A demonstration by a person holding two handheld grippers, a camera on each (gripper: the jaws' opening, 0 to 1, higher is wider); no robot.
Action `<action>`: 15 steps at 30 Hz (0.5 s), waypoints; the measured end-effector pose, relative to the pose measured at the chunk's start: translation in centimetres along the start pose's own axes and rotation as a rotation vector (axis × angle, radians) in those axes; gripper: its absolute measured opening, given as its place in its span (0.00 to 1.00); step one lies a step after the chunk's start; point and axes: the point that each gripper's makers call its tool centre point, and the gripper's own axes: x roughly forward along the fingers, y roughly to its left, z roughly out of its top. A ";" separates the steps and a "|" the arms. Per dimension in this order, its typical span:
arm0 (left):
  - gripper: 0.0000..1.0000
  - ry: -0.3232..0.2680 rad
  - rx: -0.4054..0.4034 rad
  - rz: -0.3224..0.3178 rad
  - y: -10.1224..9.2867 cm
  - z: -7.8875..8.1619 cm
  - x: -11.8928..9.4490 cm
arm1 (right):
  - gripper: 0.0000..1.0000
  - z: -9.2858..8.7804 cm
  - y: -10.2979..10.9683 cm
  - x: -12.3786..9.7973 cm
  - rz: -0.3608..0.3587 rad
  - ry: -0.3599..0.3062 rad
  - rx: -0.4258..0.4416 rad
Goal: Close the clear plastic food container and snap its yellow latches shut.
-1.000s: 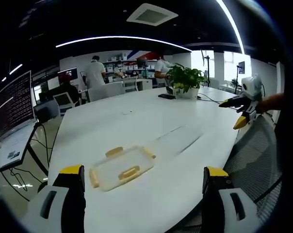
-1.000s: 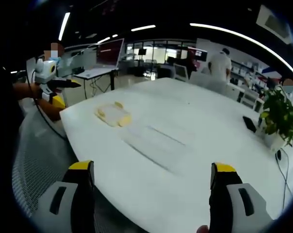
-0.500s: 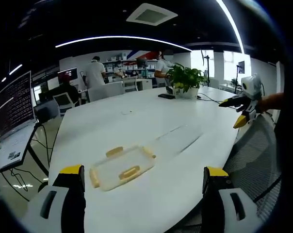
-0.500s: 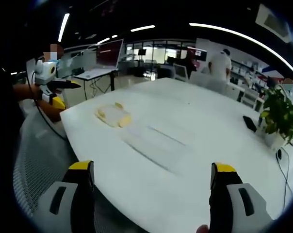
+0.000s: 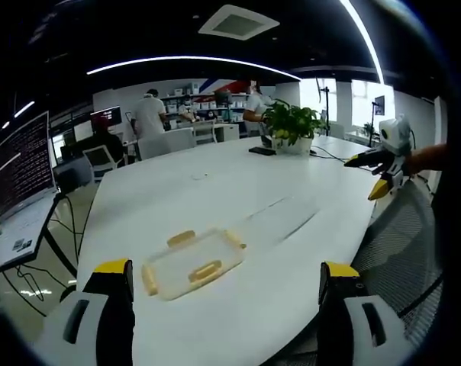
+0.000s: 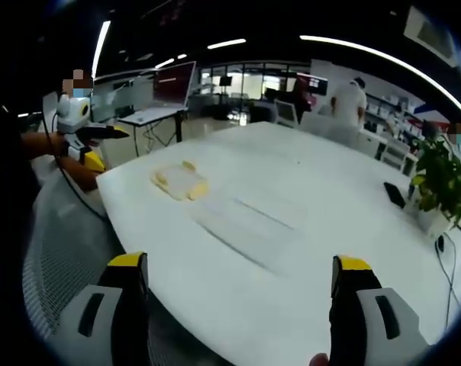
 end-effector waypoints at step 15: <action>0.99 -0.003 0.003 -0.003 0.8 0.4 0.0 | 0.98 0.4 -0.2 -0.2 0.007 0.007 -0.003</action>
